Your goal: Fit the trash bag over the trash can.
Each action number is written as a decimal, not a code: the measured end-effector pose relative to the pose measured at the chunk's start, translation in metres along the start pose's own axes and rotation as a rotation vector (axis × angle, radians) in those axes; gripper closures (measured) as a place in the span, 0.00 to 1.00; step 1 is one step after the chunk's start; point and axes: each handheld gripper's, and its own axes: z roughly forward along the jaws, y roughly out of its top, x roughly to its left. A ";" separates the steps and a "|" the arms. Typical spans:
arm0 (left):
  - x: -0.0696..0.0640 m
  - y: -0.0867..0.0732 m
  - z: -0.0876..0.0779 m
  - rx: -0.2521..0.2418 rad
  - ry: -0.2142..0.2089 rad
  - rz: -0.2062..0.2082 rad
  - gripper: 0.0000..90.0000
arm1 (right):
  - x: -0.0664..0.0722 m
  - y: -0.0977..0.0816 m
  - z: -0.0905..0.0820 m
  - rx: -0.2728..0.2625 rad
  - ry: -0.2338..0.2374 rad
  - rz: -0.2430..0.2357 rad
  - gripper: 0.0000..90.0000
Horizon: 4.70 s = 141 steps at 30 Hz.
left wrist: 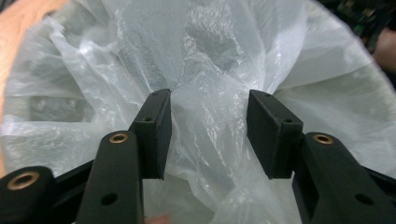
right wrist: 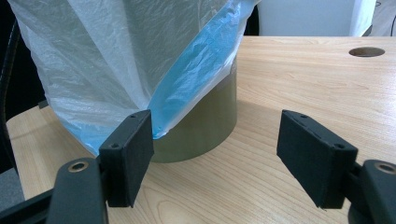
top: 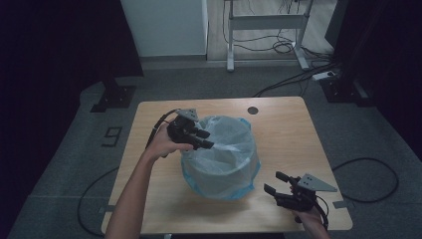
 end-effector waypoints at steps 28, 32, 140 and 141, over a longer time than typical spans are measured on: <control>-0.015 -0.004 -0.026 -0.011 0.044 0.023 0.47 | 0.000 -0.001 0.000 0.013 -0.010 -0.007 0.30; -0.020 -0.010 -0.027 0.023 0.032 0.037 0.47 | 0.001 -0.002 0.001 0.021 -0.008 -0.009 0.30; -0.049 0.018 -0.017 -0.160 0.148 0.011 0.40 | -0.006 -0.002 -0.007 0.019 -0.044 -0.009 0.30; -0.051 0.012 -0.023 -0.178 0.154 0.003 0.40 | -0.005 -0.003 -0.006 0.020 -0.044 -0.008 0.30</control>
